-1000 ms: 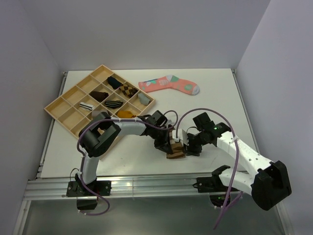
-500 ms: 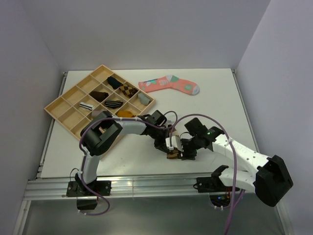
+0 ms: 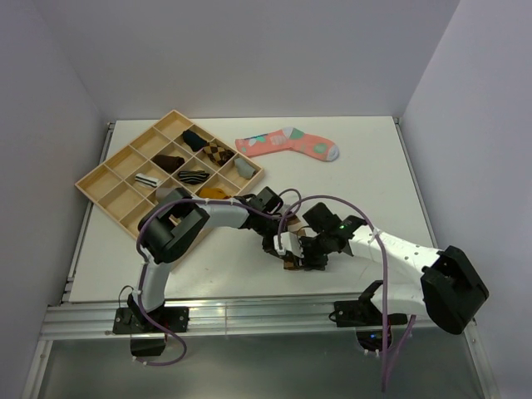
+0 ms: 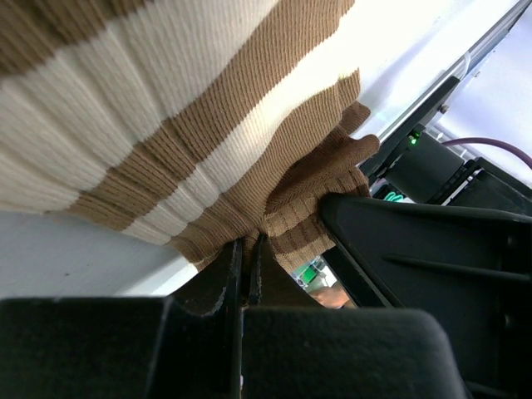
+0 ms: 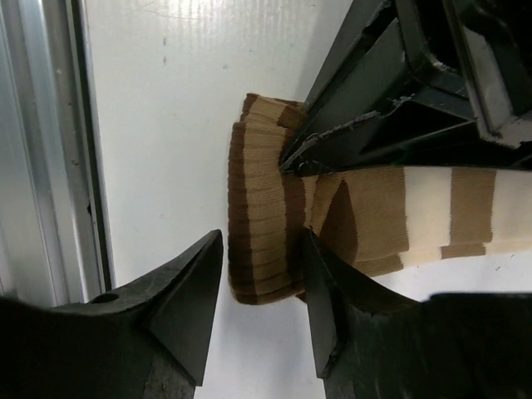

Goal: Roll the socks
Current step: Roll the sock at the center of the board.

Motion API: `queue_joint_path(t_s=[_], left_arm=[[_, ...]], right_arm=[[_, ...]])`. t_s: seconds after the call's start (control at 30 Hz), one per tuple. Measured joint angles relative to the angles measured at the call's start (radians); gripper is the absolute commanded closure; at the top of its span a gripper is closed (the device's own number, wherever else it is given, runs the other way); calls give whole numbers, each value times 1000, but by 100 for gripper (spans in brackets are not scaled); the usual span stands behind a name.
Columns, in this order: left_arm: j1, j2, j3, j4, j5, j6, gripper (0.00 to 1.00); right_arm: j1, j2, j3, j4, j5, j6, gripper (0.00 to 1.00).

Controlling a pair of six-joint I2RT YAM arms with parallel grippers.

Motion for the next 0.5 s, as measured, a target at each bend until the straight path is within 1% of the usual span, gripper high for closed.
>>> queue_joint_path(t_s=[0.1,0.13,0.17,0.23,0.27,0.33,0.37,0.5], left_arm=[[0,0,0,5,2,-6,99],[0,0,0,7,2,-8,97],[0,0,0,9,2,-12,96],[1,0,-6,21,3,-22,93],[2,0,-12,32,6,-29,88],[5,-5,-34,66,11,-47,83],[7,-10,-50,88,10,-58,80],[13,-63,-146,211,-24,-126,75]], right_arm=[[1,16,0,23,9,27,54],[1,19,0,26,10,37,56],[1,23,0,28,11,45,62],[1,37,0,34,14,63,69],[1,45,0,37,17,74,72],[1,56,0,42,21,92,74],[0,60,1,45,23,101,76],[-22,79,10,43,0,121,78]])
